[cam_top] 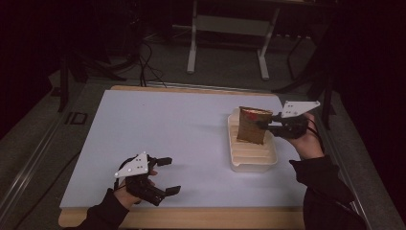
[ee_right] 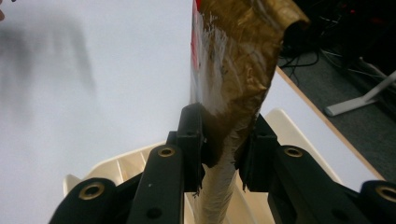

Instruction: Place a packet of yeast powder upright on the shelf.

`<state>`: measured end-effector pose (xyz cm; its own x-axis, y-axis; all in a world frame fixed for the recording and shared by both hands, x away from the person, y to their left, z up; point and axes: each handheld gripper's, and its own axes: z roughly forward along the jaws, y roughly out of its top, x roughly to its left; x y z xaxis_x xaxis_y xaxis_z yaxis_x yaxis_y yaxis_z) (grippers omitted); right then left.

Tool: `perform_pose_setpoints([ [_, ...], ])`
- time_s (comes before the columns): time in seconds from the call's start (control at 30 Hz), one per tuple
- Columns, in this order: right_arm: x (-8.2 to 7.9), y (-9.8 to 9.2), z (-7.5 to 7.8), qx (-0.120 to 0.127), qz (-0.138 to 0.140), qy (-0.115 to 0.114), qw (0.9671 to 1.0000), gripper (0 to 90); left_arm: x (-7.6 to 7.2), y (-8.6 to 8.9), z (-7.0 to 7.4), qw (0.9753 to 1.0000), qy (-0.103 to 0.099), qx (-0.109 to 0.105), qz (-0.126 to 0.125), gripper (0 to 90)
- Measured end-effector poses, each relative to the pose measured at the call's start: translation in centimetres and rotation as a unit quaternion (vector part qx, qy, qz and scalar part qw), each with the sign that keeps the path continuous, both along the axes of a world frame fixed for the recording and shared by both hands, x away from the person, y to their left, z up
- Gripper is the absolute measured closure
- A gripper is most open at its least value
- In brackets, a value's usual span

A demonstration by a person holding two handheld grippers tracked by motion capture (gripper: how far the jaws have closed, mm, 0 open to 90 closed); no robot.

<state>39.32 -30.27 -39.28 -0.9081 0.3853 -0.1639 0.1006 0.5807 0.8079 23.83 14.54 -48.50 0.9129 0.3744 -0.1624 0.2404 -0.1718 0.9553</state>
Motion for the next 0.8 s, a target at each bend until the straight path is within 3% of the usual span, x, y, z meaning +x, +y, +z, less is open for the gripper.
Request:
perform_pose_setpoints([
  [0.47, 0.6, 0.3, -1.7, 0.058, 0.002, 0.013, 0.9982, 73.2, 0.1, 0.2, -0.3, 1.0000, 0.003, -0.007, 0.005, 4.7],
  [0.67, 0.8, 0.9, -2.9, 0.047, 0.006, 0.022, 0.9987, 73.3, 0.1, 0.2, -0.4, 0.9999, 0.005, -0.009, 0.005, 4.7],
  [0.8, 0.9, 0.6, -4.0, 0.058, 0.002, 0.034, 0.9977, 73.3, 0.1, 0.3, -0.4, 1.0000, 0.004, -0.008, 0.005, 4.7],
])
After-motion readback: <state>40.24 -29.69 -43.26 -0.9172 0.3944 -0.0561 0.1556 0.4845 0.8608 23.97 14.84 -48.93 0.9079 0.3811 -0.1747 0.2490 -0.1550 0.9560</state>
